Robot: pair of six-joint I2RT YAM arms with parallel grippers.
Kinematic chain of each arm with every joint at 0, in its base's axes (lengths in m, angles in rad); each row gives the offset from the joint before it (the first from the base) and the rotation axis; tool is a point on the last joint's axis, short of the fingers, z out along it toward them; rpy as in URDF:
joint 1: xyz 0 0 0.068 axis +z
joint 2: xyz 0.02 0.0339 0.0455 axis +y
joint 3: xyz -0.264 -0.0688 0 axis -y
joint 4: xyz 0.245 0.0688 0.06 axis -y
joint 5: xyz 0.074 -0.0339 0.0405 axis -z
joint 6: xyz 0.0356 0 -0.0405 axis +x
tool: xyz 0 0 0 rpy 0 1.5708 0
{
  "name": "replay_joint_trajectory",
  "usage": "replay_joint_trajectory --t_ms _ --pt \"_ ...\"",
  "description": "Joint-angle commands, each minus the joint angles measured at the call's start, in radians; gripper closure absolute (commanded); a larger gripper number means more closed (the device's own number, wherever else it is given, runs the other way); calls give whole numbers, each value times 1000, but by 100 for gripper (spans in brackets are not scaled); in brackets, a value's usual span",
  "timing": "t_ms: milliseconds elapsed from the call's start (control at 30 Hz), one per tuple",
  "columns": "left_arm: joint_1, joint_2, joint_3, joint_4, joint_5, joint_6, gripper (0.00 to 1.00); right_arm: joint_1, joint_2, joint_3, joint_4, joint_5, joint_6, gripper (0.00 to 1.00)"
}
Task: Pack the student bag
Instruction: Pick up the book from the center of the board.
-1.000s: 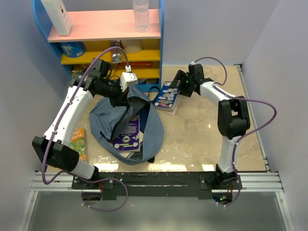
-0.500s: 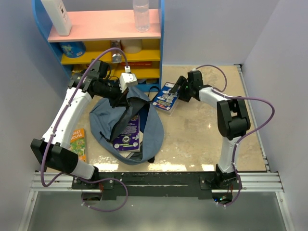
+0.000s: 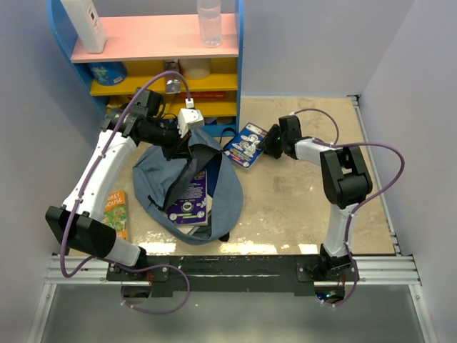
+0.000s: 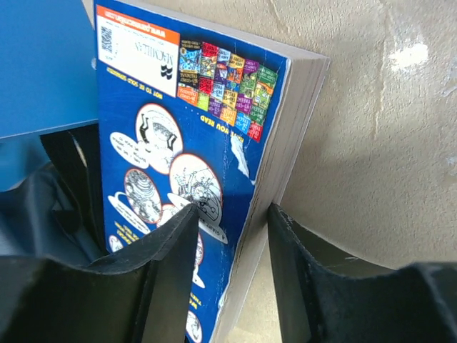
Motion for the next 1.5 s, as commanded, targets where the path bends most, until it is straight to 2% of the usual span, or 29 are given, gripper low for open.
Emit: replay_joint_trajectory --t_ms 0,133,233,267,300,367,433,467,500,600,633,667,800,867,933,967,1033,1067,1133,1267,1467 --pt "-1 -39 12 14 25 -7 100 29 -39 -42 316 -20 93 52" --pt "-3 -38 14 14 28 -7 100 38 -18 -59 373 0 119 47" --pt "-4 -38 15 10 25 -7 100 44 -15 -109 462 8 159 53" --pt "-4 -38 14 8 23 -7 100 44 -22 -126 491 11 177 64" --pt "-4 -41 14 7 21 -6 100 46 -26 -136 510 8 182 71" --pt "-6 -42 11 4 20 -3 100 47 -35 -136 513 11 180 82" --pt "-6 -42 6 4 18 -3 100 46 -44 -131 513 16 179 87" --pt "-6 -41 8 4 21 -3 100 46 -47 -130 510 16 179 98" --pt "-6 -42 6 4 21 -4 100 47 -53 -125 504 20 179 100" --pt "-7 -44 6 4 25 -7 100 47 -26 -101 487 -1 183 100" --pt "-12 -44 6 4 25 -7 100 47 -13 -69 456 -10 182 94" --pt "-11 -45 8 4 26 -9 100 47 0 -55 439 -20 180 79" --pt "-15 -48 3 4 23 -9 100 55 30 -44 444 -20 193 58" --pt "-15 -48 2 2 21 -7 100 53 49 -33 442 -23 199 52" --pt "-15 -48 1 2 23 -10 100 55 59 -22 444 -23 199 58" --pt "-14 -50 0 2 23 -10 100 53 62 -22 445 -23 199 68" --pt "-14 -50 0 2 23 -10 100 53 57 -25 445 -20 203 80" --pt "-15 -50 -2 2 20 -10 100 55 44 -27 439 -17 202 91" --pt "-14 -51 0 5 20 -12 100 53 17 -36 421 -10 196 100" --pt "-14 -51 -14 20 18 -18 100 47 -71 -71 405 -10 191 100" --pt "-14 -54 -25 43 21 -32 100 37 -321 -134 320 -27 147 100"
